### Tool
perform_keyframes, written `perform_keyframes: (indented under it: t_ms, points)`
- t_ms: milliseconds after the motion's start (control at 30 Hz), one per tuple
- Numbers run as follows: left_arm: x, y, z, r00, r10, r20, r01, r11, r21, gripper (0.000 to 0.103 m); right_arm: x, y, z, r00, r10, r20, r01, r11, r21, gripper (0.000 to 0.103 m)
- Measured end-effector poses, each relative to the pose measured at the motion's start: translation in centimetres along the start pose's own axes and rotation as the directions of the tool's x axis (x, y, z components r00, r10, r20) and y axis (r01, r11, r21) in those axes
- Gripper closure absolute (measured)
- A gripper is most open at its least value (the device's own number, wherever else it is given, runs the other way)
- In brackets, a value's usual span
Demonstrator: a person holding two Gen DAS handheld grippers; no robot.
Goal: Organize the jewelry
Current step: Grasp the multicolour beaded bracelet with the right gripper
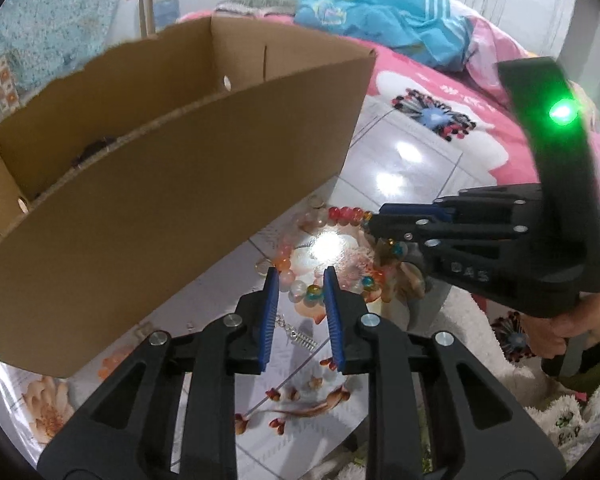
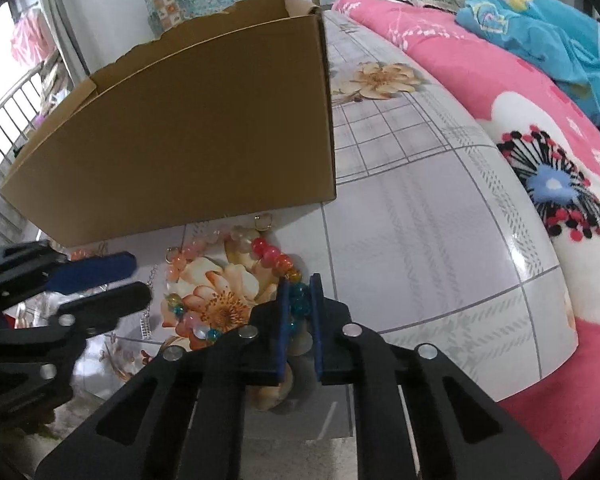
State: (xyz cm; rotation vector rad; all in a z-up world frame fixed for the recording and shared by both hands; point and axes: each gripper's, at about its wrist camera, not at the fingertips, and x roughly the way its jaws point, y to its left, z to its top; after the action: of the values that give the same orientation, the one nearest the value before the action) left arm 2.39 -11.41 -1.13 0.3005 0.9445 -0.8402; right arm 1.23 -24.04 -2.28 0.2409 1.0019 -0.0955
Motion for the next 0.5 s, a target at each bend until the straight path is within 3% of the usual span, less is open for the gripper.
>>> perform_keyframes:
  t_ms: [200, 500]
  points:
    - [1.3, 0.9, 0.1, 0.998, -0.029, -0.058, 0.025, 0.998, -0.062, 0.082, 0.1, -0.5, 0.0, 0.999, 0.032, 0.008, -0.032, 0.999, 0.030, 0.093]
    - [2.4, 0.8, 1.2, 0.996, -0.002, -0.091, -0.006, 0.997, -0.080, 0.082, 0.0, -0.8, -0.4, 0.998, 0.052, 0.033, -0.053, 0.998, 0.041, 0.093]
